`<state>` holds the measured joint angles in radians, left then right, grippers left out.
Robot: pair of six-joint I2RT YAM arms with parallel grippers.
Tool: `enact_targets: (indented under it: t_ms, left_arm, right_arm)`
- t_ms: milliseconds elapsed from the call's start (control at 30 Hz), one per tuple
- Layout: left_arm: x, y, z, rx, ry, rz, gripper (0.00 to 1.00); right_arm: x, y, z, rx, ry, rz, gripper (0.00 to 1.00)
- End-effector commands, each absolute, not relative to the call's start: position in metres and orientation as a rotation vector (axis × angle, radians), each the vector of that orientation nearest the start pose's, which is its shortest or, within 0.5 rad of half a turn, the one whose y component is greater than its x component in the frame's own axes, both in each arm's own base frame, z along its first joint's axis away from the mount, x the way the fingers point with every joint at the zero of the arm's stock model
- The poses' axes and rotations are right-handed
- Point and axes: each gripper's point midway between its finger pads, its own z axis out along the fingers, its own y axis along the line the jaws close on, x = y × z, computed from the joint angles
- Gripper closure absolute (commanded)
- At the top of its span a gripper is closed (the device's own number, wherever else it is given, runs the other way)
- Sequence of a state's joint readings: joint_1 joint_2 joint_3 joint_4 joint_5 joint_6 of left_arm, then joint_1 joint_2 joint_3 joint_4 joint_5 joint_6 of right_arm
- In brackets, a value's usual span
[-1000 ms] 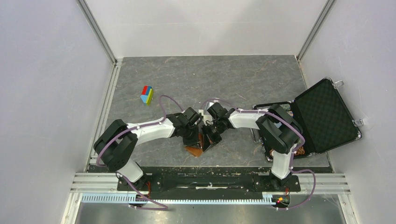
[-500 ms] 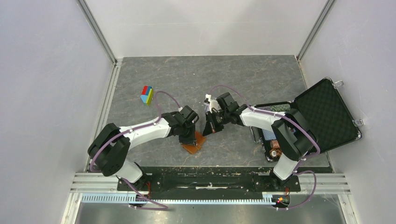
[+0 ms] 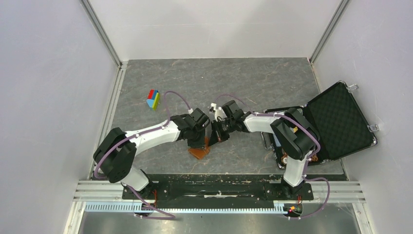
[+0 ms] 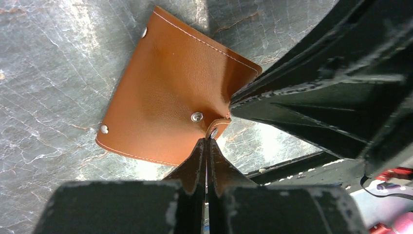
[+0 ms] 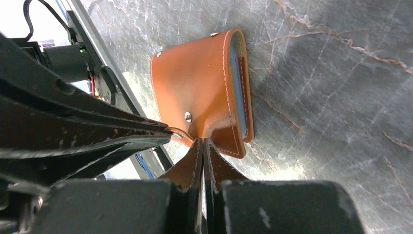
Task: Put the credit cards into the card holder
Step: Close the card holder at the center of the board.
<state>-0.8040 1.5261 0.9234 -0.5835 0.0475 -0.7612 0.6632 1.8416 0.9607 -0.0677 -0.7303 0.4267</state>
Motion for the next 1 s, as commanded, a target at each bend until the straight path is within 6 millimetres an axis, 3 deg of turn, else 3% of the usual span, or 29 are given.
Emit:
enact_targets:
  t_ms: [0, 233, 400, 700, 967]
  left_arm:
    - [0.202, -0.252, 0.057, 0.111, 2.81, -0.42, 0.98]
    - [0.21, -0.25, 0.053, 0.101, 2.799, -0.369, 0.98]
    - [0.214, -0.244, 0.049, 0.09, 2.789, -0.309, 0.98]
    - [0.218, -0.245, 0.04, 0.115, 2.797, -0.272, 0.98]
    - [0.214, -0.237, 0.025, 0.12, 2.841, -0.203, 0.98]
  right_arm:
    - [0.225, 0.351, 0.044, -0.676, 2.562, 1.365, 1.0]
    - [0.223, 0.344, 0.023, -0.661, 2.634, 1.296, 1.0]
    - [0.221, 0.341, 0.018, -0.656, 2.649, 1.279, 1.0]
    - [0.219, 0.34, 0.015, -0.659, 2.66, 1.28, 1.0]
    - [0.222, 0.345, 0.028, -0.69, 2.601, 1.311, 1.0]
